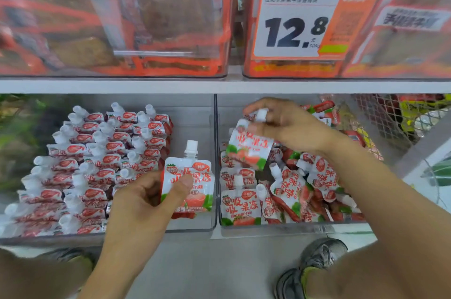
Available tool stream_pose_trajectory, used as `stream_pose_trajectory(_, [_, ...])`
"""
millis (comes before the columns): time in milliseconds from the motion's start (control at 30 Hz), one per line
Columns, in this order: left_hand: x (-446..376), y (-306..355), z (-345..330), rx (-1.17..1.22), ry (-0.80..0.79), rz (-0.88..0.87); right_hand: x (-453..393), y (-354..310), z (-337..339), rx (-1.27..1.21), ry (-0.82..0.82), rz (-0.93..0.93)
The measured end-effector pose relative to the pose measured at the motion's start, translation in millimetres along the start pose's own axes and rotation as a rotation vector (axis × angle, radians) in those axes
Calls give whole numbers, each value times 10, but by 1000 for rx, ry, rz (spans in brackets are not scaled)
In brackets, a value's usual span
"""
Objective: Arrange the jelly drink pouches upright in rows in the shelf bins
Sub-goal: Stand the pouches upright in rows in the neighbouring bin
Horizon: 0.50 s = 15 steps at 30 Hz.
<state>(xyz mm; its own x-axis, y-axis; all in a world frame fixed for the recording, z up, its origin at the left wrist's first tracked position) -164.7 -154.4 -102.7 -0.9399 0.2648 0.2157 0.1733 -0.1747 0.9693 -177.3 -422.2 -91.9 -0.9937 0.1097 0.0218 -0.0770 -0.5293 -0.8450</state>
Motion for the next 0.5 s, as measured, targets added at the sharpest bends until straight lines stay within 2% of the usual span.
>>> stream_pose_trajectory(100, [5,18,-11,17,-15,0,-138,15,86,405,230,-41])
stream_pose_trajectory(167, [11,28,-29,24,-13,4,-292,43,48,569,245,-18])
stream_pose_trajectory(333, [11,27,4,20,-20,6,-720,142,-166,984,15,155])
stream_pose_trajectory(433, [2,5,38,16,-20,8,-786,54,-290,1264,-137,340])
stream_pose_trajectory(500, [0,3,51,23,-21,12,-847,130,-298,1336,-261,374])
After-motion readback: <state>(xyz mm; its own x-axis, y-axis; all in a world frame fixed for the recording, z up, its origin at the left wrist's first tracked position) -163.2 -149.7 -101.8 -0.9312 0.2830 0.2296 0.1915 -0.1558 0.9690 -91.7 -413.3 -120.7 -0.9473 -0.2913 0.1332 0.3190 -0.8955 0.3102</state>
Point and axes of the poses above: each hand's wrist, its own x-axis away from the middle knuckle, its own z-axis out of the back of the hand, y = z × x, the point moved 2 cm from there along -x, towards the middle knuckle, and after that the axes turned 4 degrees about z, right-handed, at the moved point
